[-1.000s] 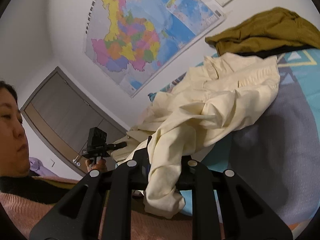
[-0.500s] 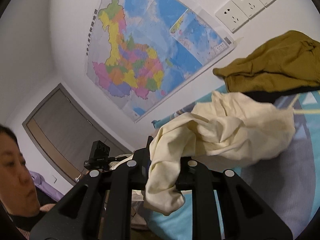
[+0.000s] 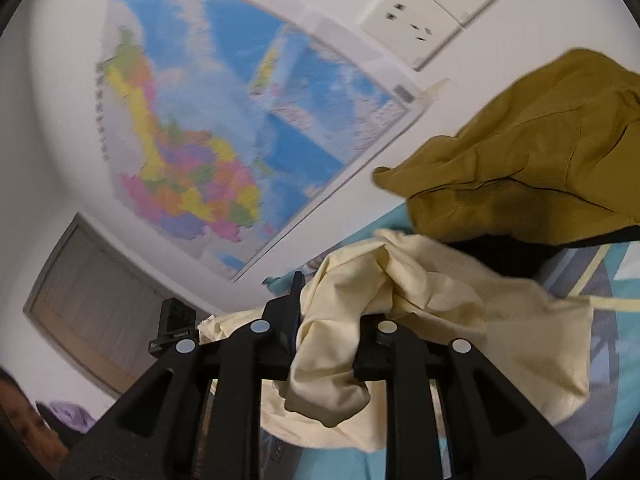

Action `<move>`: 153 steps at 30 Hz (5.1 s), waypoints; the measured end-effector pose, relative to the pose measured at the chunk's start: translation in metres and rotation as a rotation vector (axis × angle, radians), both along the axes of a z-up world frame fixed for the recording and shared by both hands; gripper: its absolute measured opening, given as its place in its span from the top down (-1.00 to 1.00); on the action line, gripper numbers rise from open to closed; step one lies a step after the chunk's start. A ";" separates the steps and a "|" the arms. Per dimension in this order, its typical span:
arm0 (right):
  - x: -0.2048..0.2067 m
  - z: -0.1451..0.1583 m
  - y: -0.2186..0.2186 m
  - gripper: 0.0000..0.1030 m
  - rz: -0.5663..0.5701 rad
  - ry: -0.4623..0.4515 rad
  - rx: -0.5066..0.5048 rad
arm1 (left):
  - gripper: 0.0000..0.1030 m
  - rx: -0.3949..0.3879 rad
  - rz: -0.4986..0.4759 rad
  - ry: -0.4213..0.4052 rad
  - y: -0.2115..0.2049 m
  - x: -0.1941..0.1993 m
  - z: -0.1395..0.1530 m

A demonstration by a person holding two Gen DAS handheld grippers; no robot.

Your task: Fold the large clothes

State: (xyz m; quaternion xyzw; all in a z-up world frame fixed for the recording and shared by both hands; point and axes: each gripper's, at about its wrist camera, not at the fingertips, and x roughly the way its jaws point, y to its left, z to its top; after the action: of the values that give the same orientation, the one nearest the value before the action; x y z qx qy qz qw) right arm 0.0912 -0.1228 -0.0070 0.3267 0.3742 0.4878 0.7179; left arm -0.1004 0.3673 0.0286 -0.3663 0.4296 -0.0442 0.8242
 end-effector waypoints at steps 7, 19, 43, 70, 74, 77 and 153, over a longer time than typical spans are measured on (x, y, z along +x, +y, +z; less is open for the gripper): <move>0.053 -0.027 0.023 0.62 -0.037 0.091 -0.070 | 0.50 0.021 0.038 0.098 0.024 0.055 -0.014; 0.079 -0.052 0.041 0.12 -0.111 0.157 -0.154 | 0.48 0.003 0.084 0.250 0.048 0.117 -0.071; 0.017 -0.067 0.191 0.67 0.044 -0.399 -0.742 | -0.27 -0.039 0.056 -0.015 0.031 0.079 -0.033; -0.043 -0.061 -0.019 -0.54 -0.187 -0.281 -0.510 | -0.54 0.476 0.074 -0.137 -0.027 0.037 -0.051; -0.050 -0.090 -0.031 -0.58 -0.164 -0.254 -0.535 | -0.66 0.554 0.133 -0.131 -0.010 -0.013 -0.058; -0.040 -0.104 -0.033 -0.57 -0.148 -0.194 -0.457 | -0.74 0.552 0.061 -0.093 -0.008 -0.024 -0.078; -0.099 -0.069 -0.128 -0.13 -0.330 -0.184 -0.459 | -0.19 0.494 -0.162 -0.107 -0.111 -0.017 -0.096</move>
State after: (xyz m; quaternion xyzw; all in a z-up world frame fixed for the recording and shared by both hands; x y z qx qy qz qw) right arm -0.0077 -0.2505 -0.0759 0.1667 0.3497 0.2948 0.8735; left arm -0.1170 0.2562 -0.0670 -0.1159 0.4112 -0.0231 0.9038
